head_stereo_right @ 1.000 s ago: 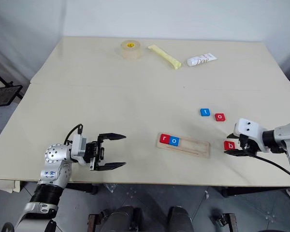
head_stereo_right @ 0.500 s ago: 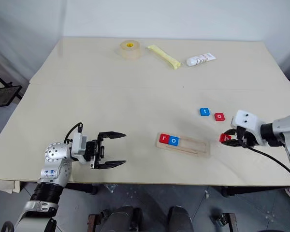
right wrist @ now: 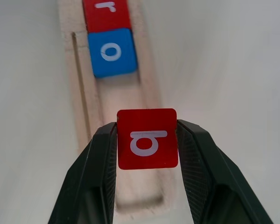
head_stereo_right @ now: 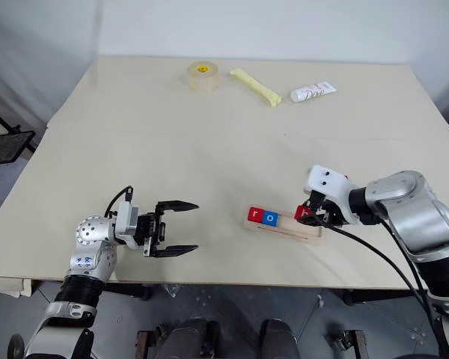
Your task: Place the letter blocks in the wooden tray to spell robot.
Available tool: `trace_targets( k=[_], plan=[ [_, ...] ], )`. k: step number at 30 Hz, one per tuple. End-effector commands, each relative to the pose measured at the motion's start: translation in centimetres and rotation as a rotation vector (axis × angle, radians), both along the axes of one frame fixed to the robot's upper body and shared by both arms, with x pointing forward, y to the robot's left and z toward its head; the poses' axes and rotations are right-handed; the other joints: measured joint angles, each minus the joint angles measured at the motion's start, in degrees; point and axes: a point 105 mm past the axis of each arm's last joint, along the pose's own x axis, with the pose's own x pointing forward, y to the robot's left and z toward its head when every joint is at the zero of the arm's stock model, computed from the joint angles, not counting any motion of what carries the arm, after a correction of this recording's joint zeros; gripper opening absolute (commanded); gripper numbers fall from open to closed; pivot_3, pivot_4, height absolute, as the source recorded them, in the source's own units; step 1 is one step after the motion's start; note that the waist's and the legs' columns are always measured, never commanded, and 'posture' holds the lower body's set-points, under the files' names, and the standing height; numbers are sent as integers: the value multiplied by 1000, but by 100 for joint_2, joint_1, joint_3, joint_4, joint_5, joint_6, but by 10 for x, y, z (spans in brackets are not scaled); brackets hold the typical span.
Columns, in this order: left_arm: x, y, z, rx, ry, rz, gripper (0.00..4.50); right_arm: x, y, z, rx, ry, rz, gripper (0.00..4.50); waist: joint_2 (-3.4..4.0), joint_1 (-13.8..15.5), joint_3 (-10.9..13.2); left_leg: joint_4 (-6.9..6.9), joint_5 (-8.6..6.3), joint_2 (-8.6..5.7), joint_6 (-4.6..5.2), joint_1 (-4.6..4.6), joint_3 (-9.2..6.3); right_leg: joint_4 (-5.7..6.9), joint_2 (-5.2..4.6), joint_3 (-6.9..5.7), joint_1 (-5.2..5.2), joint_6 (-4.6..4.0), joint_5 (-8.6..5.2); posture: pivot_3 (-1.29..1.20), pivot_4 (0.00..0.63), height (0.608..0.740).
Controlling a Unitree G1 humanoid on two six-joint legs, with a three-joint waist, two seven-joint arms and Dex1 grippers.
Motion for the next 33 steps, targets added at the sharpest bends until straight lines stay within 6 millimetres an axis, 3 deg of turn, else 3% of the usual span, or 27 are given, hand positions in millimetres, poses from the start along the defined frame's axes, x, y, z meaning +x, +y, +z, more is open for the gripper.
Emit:
trace_targets(
  k=[1,17,26,33],
  plan=[
    [-5,0,3,1,-28,-6,4500,4,12,2,-24,-35,31,1464,0,-7,0,0,0,0,0,0,0,0,0,0,0,0,0,0,150,740],
    [-11,3,0,-4,-21,25,4500,0,33,-6,-13,13,99,1464,0,-2,0,-3,0,1,0,0,0,1,0,-1,-2,0,0,0,150,740],
    [-9,2,1,-8,-20,33,4500,-3,37,-6,-9,26,107,4486,0,-3,0,-3,0,1,0,0,0,1,0,-1,-2,0,0,0,150,740],
    [-7,0,1,-11,-22,32,4500,-5,33,0,6,3,90,4486,0,-3,0,-3,0,1,0,0,0,1,0,-1,-2,0,0,0,150,740]
  ],
)
